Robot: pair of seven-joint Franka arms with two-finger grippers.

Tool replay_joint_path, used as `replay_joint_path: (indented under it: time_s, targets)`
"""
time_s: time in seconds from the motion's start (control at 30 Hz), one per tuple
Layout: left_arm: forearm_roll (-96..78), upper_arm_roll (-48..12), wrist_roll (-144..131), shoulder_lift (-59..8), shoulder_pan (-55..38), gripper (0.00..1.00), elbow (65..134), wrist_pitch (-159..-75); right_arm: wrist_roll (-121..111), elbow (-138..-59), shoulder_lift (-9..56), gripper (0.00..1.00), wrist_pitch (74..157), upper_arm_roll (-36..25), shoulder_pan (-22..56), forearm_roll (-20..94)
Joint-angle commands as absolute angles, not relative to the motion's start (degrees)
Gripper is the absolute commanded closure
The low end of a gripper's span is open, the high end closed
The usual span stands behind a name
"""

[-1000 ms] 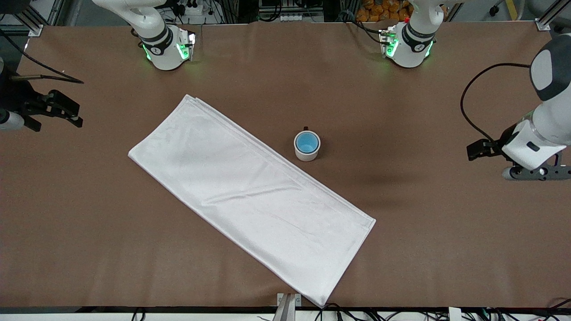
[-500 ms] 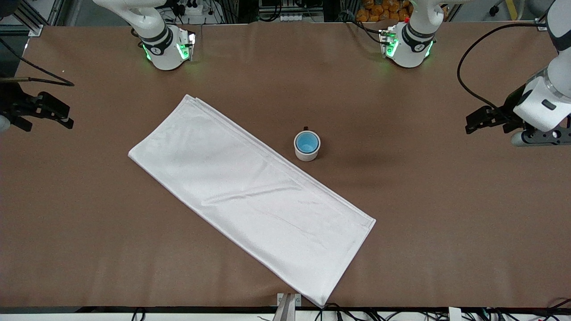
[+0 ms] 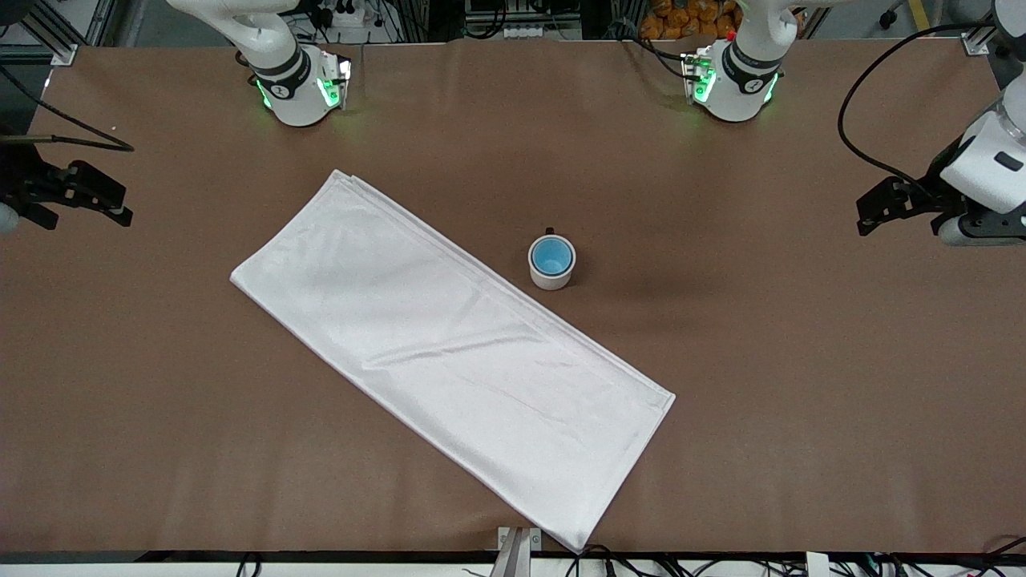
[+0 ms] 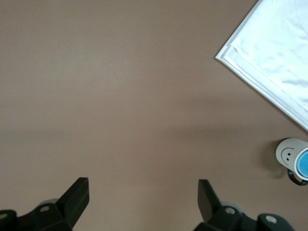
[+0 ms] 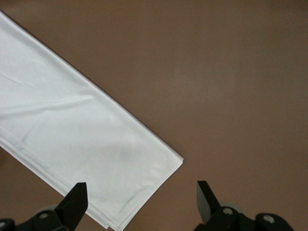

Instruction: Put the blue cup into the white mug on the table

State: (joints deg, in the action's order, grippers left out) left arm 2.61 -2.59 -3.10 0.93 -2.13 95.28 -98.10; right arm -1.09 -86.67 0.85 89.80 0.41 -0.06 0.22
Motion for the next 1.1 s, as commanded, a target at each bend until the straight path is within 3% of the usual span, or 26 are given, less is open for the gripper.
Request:
replay_joint_path:
  time_s: [0.0, 0.3, 0.7, 1.07]
  targets:
    - [3.69, -1.67, -0.53, 2.02, -2.11, 0.00, 96.15, -102.74, 0.62, -88.33, -0.88, 0.00, 89.65, 1.23, -0.62, -0.62]
    - [2.82, -1.50, -0.44, 4.22, -2.20, 0.00, 96.15, -101.96, 0.62, -88.33, -0.79, 0.00, 89.56, 1.23, -0.70, -0.62]
    - [-0.52, -0.27, 3.25, 5.19, -2.37, 0.00, 92.73, -93.61, 0.53, -88.33, -0.88, 0.00, 89.56, 1.32, -0.35, -0.62]
    - [-1.05, 0.09, 3.60, 5.10, -2.29, 0.00, 92.46, -93.08, 0.00, -88.42, -0.79, 0.00, 89.12, 1.23, -0.44, -0.44]
